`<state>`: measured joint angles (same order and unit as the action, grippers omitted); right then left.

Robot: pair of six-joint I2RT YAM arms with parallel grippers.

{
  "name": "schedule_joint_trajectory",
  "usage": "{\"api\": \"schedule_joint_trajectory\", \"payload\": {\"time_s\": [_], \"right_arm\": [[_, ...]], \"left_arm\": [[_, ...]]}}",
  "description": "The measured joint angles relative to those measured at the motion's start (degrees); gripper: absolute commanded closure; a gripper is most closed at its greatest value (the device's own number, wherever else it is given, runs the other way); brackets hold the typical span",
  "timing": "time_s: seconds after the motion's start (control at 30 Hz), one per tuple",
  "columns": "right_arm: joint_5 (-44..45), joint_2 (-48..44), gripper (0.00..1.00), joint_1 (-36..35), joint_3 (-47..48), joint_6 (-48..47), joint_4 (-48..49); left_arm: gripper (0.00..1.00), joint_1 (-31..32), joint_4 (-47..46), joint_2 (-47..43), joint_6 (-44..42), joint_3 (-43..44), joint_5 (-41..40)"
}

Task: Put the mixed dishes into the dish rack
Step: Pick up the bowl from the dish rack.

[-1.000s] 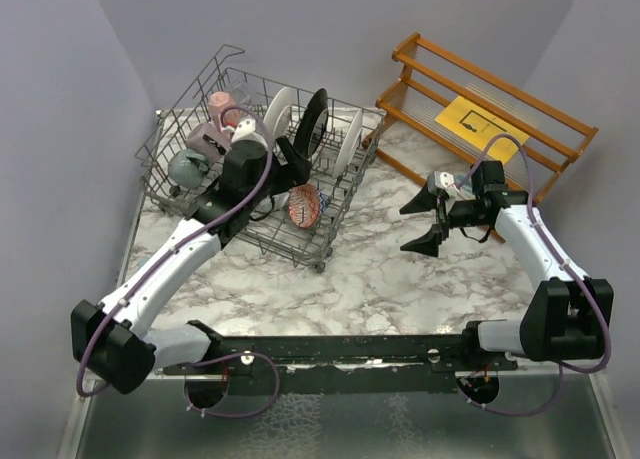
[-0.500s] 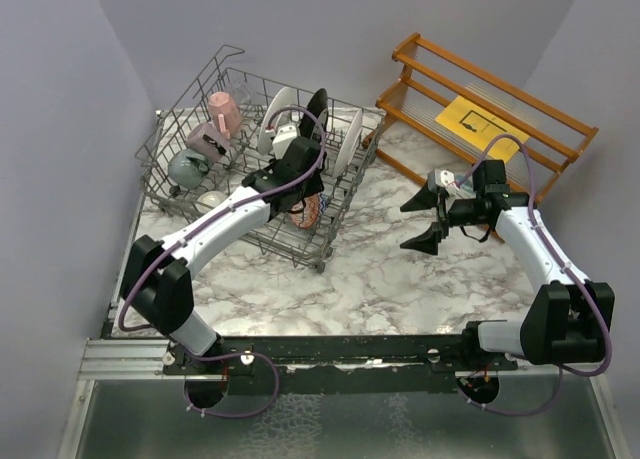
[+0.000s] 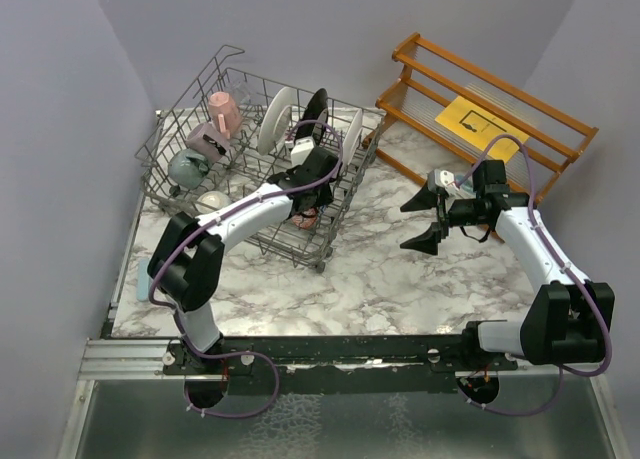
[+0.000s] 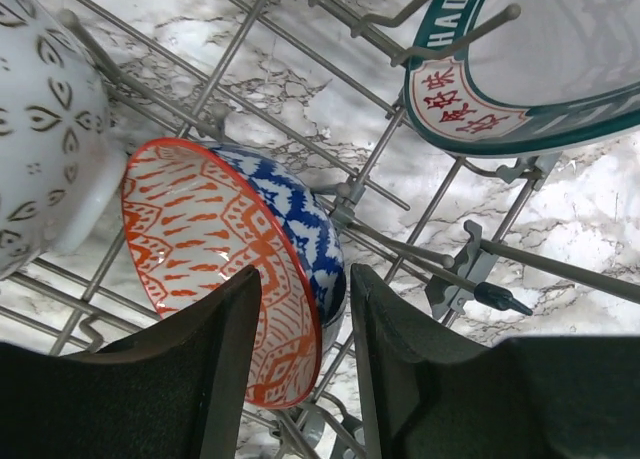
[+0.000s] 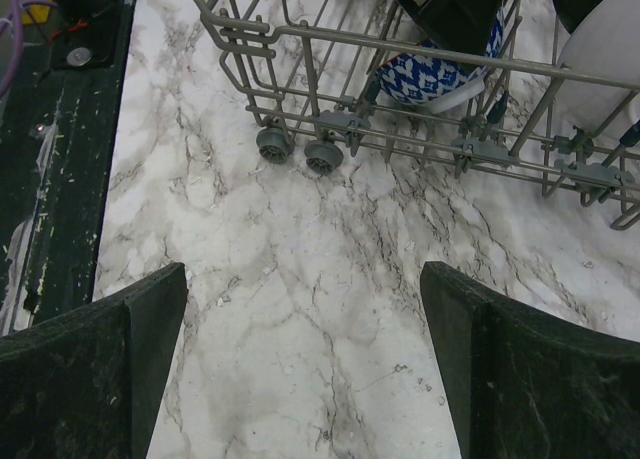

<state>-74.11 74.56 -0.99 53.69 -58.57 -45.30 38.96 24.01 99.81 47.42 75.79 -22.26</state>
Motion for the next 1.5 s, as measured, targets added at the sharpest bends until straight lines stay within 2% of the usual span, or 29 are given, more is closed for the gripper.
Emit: {"api": "schedule_joint_trajectory", "payload": {"time_s": [0.17, 0.23, 0.4, 0.63, 1.23, 1.5], "right_arm": [[0.1, 0.0, 0.0, 0.0, 0.0, 0.0, 0.0], [0.1, 0.0, 0.0, 0.0, -0.1, 0.0, 0.0], [0.1, 0.0, 0.0, 0.0, -0.1, 0.0, 0.0], [0.1, 0.0, 0.0, 0.0, -0.1, 0.0, 0.0], [0.1, 0.0, 0.0, 0.0, -0.1, -0.4, -0.1], [0.1, 0.0, 0.0, 0.0, -0.1, -0.7, -0.1]], "left_arm": [[0.74, 0.6, -1.1, 0.7, 1.2, 0.0, 0.4], [0.85, 0.7, -1.8, 0.7, 1.6, 0.0, 0.5], [0.93, 0.8, -2.0, 1.4, 3.1, 0.0, 1.3], [1.0, 0.9, -2.1, 1.4, 3.5, 0.0, 1.6], [1.0, 1.3, -4.2, -7.5, 4.5, -0.9, 4.6], [1.0, 1.3, -5.9, -12.4, 2.1, -0.9, 7.9]]}}
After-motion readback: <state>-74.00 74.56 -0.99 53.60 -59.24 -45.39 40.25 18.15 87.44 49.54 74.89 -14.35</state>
